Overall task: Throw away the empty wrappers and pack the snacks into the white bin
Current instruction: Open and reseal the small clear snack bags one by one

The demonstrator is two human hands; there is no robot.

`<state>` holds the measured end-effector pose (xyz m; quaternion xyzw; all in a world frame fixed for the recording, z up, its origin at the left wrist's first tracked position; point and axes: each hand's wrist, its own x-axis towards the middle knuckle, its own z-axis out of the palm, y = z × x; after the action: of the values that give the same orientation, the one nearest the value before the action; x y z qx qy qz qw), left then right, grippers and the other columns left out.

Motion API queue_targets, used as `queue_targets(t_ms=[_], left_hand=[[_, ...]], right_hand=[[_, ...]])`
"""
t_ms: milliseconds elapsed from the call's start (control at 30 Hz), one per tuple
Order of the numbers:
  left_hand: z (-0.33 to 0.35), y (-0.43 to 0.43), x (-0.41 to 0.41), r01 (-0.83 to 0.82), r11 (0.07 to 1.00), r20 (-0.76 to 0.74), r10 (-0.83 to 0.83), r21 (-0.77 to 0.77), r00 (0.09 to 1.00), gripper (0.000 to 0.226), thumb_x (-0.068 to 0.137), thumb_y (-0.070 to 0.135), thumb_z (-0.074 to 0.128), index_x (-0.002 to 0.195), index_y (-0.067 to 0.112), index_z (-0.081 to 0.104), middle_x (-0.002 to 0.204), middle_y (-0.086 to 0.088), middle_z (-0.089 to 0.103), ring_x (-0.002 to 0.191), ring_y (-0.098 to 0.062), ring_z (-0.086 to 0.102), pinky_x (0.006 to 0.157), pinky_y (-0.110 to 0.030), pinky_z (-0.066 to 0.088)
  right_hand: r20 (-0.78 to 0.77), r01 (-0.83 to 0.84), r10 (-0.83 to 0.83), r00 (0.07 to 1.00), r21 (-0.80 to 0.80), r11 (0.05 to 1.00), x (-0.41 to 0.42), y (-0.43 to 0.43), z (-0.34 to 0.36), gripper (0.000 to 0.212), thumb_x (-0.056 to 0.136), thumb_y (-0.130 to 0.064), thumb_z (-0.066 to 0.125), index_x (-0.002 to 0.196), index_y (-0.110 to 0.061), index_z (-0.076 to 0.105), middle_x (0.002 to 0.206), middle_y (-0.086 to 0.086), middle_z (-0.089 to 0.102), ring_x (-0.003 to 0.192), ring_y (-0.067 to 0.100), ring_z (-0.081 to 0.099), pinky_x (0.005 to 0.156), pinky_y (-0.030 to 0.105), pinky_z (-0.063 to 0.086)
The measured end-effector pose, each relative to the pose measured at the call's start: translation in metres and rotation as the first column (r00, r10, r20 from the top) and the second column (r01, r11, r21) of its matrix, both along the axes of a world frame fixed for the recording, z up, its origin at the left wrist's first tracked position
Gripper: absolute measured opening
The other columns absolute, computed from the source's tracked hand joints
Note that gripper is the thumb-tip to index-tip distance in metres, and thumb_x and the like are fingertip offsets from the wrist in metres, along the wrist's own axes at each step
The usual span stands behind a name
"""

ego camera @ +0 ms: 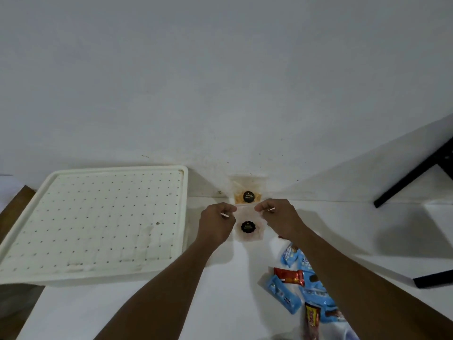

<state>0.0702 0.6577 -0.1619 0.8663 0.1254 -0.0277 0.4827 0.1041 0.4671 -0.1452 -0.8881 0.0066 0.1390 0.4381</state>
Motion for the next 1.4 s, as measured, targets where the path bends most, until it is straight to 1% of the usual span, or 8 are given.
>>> queue_targets(t_ms=[133,300,600,767,933,1100,1267,1400], left_hand=[[-0.019,0.003,0.026,0.055,0.998,-0.026,-0.055,0.023,0.998,0.035,0.085,0.013,0.069,0.118,0.024,0.07,0.124,0.004,0.068,0.103,-0.014,0.067,0.098,-0.031,0.052],[-0.034,0.002,0.031,0.12,0.985,0.003,-0.122,0.126,0.993,0.054,0.084,0.013,0.07,0.136,0.02,0.056,0.148,-0.005,0.045,0.137,-0.02,0.044,0.114,-0.035,0.038],[-0.046,-0.007,-0.051,0.204,0.976,-0.18,-0.187,0.077,0.966,0.062,0.085,0.026,0.073,0.142,0.023,0.048,0.144,-0.005,0.043,0.124,-0.025,0.056,0.108,-0.038,0.045],[-0.053,-0.017,-0.126,0.404,0.915,-0.36,-0.381,-0.014,0.852,0.054,0.083,0.032,0.077,0.132,0.023,0.058,0.127,0.0,0.06,0.111,-0.018,0.062,0.093,-0.025,0.049],[-0.059,-0.039,-0.198,0.706,0.692,-0.44,-0.592,0.152,0.675,0.069,0.08,0.036,0.076,0.142,0.027,0.048,0.145,0.0,0.05,0.132,-0.021,0.047,0.11,-0.034,0.039],[-0.058,-0.063,-0.23,0.789,0.466,-0.411,-0.678,0.401,0.609,0.064,0.079,0.04,0.071,0.138,0.03,0.049,0.128,-0.003,0.06,0.117,-0.027,0.056,0.093,-0.04,0.048],[-0.06,-0.068,-0.246,0.745,0.488,-0.405,-0.631,0.455,0.661,0.042,0.084,0.035,0.067,0.125,0.03,0.059,0.115,-0.004,0.061,0.107,-0.026,0.059,0.087,-0.037,0.047],[-0.062,-0.062,-0.254,0.711,0.592,-0.406,-0.584,0.38,0.703,0.023,0.082,0.031,0.066,0.104,0.027,0.068,0.109,0.003,0.065,0.104,-0.021,0.062,0.086,-0.033,0.049]], right_hand=[[-0.041,-0.003,0.003,0.999,-0.001,1.0,0.029,0.001,-0.02,0.027,0.087,0.0,0.059,0.098,-0.021,0.072,0.111,-0.001,0.069,0.11,0.02,0.064,0.092,0.029,0.05],[-0.006,0.021,-0.021,1.0,-0.062,0.998,0.037,0.002,-0.032,0.03,0.089,-0.011,0.062,0.116,-0.023,0.067,0.135,-0.001,0.057,0.126,0.017,0.051,0.093,0.019,0.035],[-0.11,0.078,-0.079,0.991,-0.011,0.997,-0.043,-0.011,-0.038,0.015,0.091,-0.008,0.063,0.103,-0.01,0.071,0.099,0.003,0.067,0.084,0.014,0.06,0.068,0.016,0.045],[-0.166,0.055,-0.076,0.983,-0.126,0.99,-0.129,-0.029,-0.054,0.014,0.089,-0.006,0.06,0.092,-0.004,0.074,0.094,0.007,0.071,0.085,0.016,0.063,0.077,0.026,0.048],[-0.235,0.049,-0.109,0.966,-0.25,0.967,-0.212,-0.053,-0.07,0.017,0.088,-0.018,0.06,0.082,-0.007,0.071,0.09,0.007,0.072,0.087,0.023,0.067,0.074,0.029,0.05],[-0.286,0.165,-0.238,0.928,-0.257,0.952,-0.264,-0.065,-0.074,0.003,0.085,-0.024,0.065,0.086,-0.022,0.068,0.097,0.0,0.069,0.093,0.018,0.064,0.078,0.026,0.045],[-0.52,0.218,-0.24,0.82,-0.104,0.97,-0.297,-0.07,-0.062,0.012,0.082,-0.018,0.069,0.08,-0.006,0.07,0.071,0.011,0.063,0.063,0.021,0.058,0.049,0.024,0.039],[-0.497,0.181,-0.188,0.847,-0.063,0.981,-0.317,-0.068,-0.064,0.005,0.081,-0.006,0.064,0.077,-0.008,0.066,0.066,0.011,0.064,0.054,0.016,0.06,0.047,0.021,0.04]])
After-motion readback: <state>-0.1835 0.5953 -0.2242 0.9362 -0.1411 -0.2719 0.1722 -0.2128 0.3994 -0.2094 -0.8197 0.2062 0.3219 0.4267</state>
